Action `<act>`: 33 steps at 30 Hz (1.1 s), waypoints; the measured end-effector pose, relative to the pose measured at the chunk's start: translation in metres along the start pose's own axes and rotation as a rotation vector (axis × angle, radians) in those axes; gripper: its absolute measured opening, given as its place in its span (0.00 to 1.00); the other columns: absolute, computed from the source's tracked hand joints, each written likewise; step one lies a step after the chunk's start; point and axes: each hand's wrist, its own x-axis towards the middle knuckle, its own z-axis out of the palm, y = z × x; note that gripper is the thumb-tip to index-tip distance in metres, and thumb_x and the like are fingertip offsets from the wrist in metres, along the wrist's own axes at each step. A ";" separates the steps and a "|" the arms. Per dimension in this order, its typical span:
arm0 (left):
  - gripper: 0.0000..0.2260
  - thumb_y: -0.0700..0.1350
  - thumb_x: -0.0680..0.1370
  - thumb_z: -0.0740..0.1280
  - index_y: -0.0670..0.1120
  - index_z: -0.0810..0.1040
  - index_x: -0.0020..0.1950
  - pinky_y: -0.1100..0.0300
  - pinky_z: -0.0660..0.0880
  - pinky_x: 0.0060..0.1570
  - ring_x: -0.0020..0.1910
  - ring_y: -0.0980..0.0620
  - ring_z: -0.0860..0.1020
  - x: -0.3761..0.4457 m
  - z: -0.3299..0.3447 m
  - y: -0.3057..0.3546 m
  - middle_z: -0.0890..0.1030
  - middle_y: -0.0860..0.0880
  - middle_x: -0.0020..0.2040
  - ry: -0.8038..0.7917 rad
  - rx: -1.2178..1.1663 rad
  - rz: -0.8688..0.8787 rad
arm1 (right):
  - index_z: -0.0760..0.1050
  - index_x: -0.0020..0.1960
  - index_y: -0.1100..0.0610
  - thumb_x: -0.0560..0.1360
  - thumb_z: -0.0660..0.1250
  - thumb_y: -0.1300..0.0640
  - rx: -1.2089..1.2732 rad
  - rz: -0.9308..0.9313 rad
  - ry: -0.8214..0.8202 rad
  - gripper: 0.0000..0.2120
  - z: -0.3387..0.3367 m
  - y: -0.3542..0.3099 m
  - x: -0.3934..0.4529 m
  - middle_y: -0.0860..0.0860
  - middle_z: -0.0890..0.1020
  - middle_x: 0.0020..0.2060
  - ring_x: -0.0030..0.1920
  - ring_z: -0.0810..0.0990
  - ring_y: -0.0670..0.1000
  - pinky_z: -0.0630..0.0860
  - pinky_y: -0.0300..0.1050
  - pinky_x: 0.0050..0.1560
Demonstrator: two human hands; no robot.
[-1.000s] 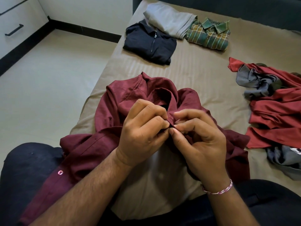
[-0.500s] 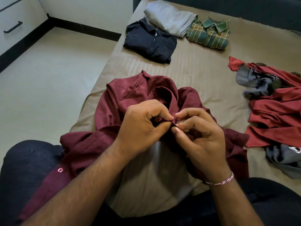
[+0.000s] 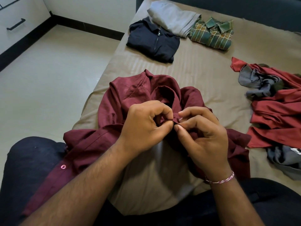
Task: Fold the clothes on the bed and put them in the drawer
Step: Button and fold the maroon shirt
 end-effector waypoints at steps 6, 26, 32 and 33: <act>0.08 0.35 0.70 0.78 0.47 0.84 0.39 0.69 0.70 0.33 0.30 0.56 0.77 -0.002 0.003 0.001 0.79 0.58 0.32 -0.006 -0.042 -0.180 | 0.83 0.42 0.63 0.73 0.77 0.69 -0.046 -0.042 -0.072 0.05 -0.002 0.000 0.002 0.51 0.84 0.48 0.50 0.84 0.49 0.81 0.45 0.52; 0.05 0.39 0.73 0.76 0.47 0.85 0.46 0.61 0.78 0.39 0.38 0.52 0.82 0.001 0.002 -0.006 0.84 0.55 0.40 -0.165 -0.054 -0.162 | 0.82 0.41 0.63 0.72 0.76 0.70 -0.006 0.003 -0.108 0.06 -0.004 0.006 0.000 0.52 0.83 0.48 0.49 0.84 0.52 0.81 0.50 0.46; 0.04 0.44 0.75 0.71 0.52 0.81 0.47 0.57 0.78 0.43 0.41 0.55 0.81 0.001 0.002 -0.009 0.82 0.57 0.41 -0.279 -0.010 -0.173 | 0.82 0.41 0.63 0.72 0.77 0.71 -0.022 -0.030 -0.117 0.06 -0.003 0.005 0.000 0.52 0.83 0.48 0.50 0.84 0.51 0.81 0.50 0.48; 0.04 0.43 0.75 0.72 0.52 0.81 0.47 0.57 0.78 0.42 0.41 0.55 0.81 0.000 0.002 -0.009 0.82 0.57 0.41 -0.282 0.002 -0.173 | 0.82 0.41 0.64 0.72 0.77 0.71 -0.031 -0.039 -0.119 0.06 -0.003 0.005 0.000 0.52 0.83 0.48 0.50 0.84 0.51 0.81 0.50 0.49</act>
